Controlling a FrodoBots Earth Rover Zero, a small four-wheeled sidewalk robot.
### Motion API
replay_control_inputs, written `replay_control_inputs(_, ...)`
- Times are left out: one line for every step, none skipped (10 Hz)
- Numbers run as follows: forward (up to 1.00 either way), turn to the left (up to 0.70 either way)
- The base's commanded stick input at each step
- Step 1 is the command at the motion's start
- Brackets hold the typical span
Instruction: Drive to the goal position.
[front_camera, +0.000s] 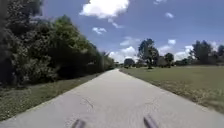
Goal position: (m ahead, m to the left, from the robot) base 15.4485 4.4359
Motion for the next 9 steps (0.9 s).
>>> replay_control_inputs(0.5,0.0)
replay_control_inputs(0.5,0.0)
replay_control_inputs(0.5,0.0)
replay_control_inputs(0.5,0.0)
replay_control_inputs(0.5,0.0)
replay_control_inputs(0.5,0.0)
replay_control_inputs(0.5,0.0)
replay_control_inputs(0.5,0.0)
replay_control_inputs(0.5,0.0)
